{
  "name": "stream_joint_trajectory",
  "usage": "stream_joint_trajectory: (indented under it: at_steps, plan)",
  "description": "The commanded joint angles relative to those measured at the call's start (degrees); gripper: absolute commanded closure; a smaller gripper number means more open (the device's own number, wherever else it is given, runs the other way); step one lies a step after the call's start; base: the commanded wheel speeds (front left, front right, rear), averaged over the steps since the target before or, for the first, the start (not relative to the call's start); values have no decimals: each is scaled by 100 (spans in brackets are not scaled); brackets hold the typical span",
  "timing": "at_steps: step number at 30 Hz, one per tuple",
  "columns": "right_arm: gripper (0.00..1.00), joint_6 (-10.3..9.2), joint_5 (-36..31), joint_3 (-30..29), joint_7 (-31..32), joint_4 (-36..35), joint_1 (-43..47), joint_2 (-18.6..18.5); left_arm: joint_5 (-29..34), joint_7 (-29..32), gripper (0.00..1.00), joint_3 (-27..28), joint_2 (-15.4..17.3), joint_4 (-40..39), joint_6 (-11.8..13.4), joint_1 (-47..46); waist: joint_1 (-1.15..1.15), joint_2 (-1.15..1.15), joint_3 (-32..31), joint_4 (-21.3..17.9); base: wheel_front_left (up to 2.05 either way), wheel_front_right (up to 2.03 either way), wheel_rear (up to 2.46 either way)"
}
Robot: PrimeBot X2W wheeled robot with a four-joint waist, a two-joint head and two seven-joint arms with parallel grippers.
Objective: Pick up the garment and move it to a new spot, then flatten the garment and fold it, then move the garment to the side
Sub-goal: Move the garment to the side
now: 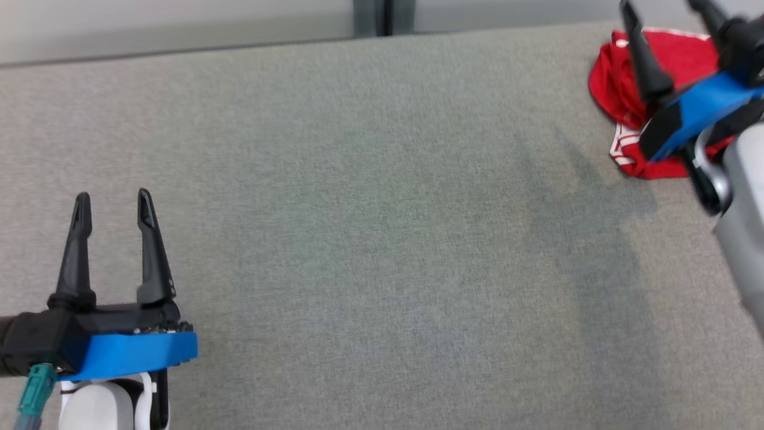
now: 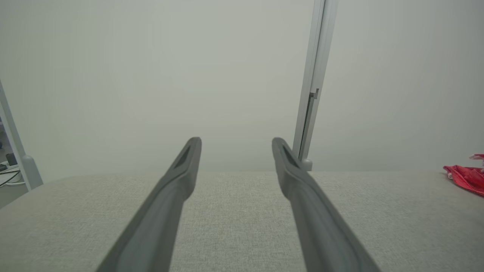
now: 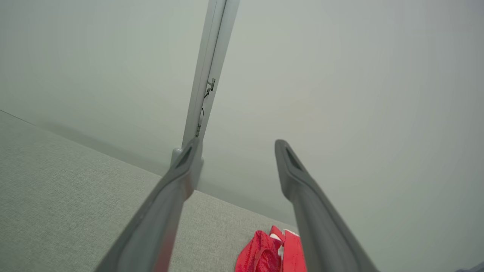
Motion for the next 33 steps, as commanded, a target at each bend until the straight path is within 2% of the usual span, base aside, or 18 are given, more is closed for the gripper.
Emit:
stream_joint_trajectory:
  at_steps: [1, 13, 24, 33]
  plan:
    - [0, 0, -69, -69, -17, -148, 296, 92, -14, 2, 0, 20, -39, 64, 15, 67, 2, 1, -171, 0, 0, 0, 0]
    - [0, 1, -292, -720, -18, -1250, 2264, 736, 52, 2, 0, 84, -205, 568, -9, 520, 2, 1, -1013, 133, 0, 0, 0]
    - [0, 1, -364, -966, -18, -1913, 3731, 906, 110, 2, 0, 33, -253, 1041, -25, 725, 2, 1, -1510, 104, 0, 0, 0]
    - [0, 1, -437, -1358, -18, -2299, 4553, 1262, 122, 2, 0, -22, -274, 1320, -43, 786, 2, 1, -1794, 129, 0, 0, 0]
